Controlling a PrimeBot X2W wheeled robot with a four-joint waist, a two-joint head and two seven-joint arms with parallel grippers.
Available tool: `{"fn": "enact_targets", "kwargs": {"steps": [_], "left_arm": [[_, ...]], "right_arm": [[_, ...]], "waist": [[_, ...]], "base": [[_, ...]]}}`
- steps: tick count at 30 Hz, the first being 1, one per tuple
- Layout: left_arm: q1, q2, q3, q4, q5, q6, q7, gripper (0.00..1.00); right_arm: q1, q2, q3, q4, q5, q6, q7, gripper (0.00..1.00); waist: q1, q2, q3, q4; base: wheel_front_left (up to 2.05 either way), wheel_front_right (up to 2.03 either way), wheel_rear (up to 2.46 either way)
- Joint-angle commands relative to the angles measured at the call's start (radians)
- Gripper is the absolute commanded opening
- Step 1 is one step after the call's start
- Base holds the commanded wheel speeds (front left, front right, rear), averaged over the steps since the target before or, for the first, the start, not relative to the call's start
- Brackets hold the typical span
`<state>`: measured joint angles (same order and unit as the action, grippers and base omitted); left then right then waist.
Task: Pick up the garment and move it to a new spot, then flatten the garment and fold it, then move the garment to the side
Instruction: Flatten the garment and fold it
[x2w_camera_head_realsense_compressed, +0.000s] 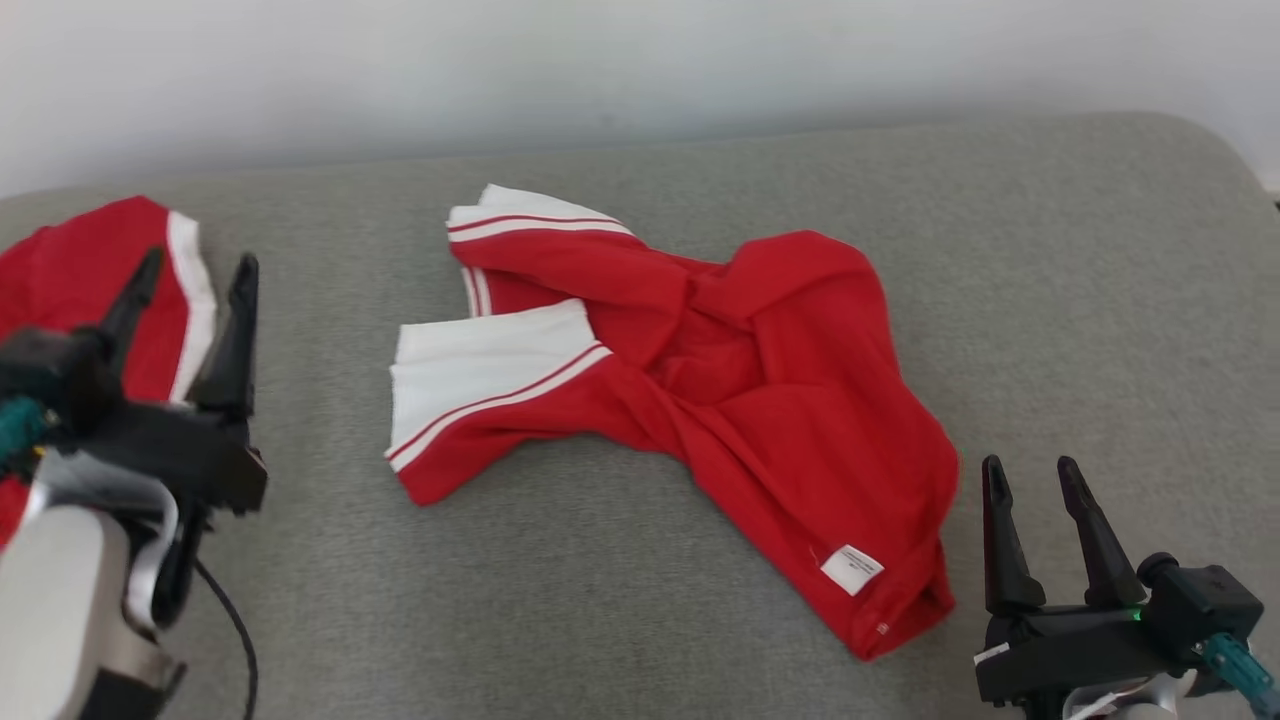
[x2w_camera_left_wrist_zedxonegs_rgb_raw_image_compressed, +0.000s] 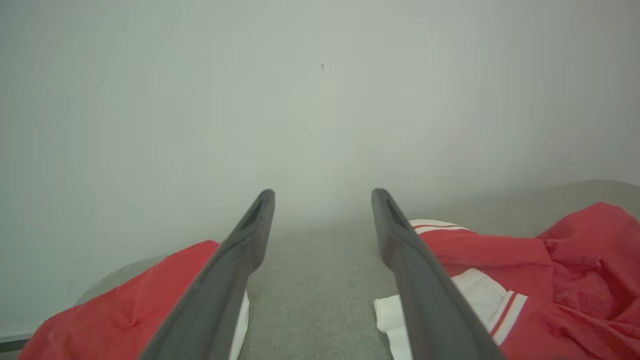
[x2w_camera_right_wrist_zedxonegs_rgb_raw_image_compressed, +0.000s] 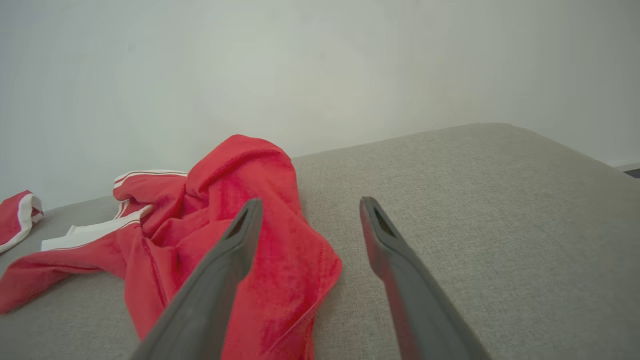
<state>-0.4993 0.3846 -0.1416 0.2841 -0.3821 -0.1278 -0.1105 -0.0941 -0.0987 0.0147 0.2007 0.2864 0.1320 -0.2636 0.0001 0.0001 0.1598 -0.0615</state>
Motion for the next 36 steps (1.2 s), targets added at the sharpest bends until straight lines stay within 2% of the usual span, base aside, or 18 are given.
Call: {"fn": "enact_targets", "kwargs": {"steps": [1, 10, 20, 29, 36], "left_arm": [[-0.048, 0.017, -0.005, 0.028, -0.030, -0.002, 0.028, 1.00], [-0.210, 0.102, -0.128, 0.194, -0.140, -0.001, 0.172, 1.00], [-0.274, 0.140, -0.267, 0.386, -0.243, -0.001, 0.319, 1.00], [-0.294, 0.160, -0.340, 0.459, -0.322, -0.001, 0.364, 1.00], [-0.328, 0.155, -0.396, 0.499, -0.357, -0.001, 0.361, 1.00]], "right_arm": [[-0.016, 0.008, 0.003, 0.001, 0.006, -0.003, -0.001, 1.00], [-0.042, 0.033, 0.007, 0.002, 0.008, -0.003, -0.001, 1.00], [-0.063, 0.037, 0.009, 0.002, 0.000, -0.003, -0.001, 1.00], [-0.068, 0.038, 0.012, 0.003, -0.002, -0.003, -0.001, 1.00], [-0.083, 0.041, 0.019, 0.006, -0.002, -0.003, -0.001, 1.00]], "waist": [[-0.0001, -0.0001, 0.062, -0.084], [-0.0001, -0.0001, 0.106, -0.175], [-0.0001, -0.0001, 0.128, -0.211], [-0.0001, -0.0001, 0.140, -0.221], [-0.0001, -0.0001, 0.161, -0.231]], "base": [[0.00, 0.00, 0.00], [0.00, 0.00, 0.00], [0.00, 0.00, 0.00], [0.00, 0.00, 0.00], [0.00, 0.00, 0.00]]}}
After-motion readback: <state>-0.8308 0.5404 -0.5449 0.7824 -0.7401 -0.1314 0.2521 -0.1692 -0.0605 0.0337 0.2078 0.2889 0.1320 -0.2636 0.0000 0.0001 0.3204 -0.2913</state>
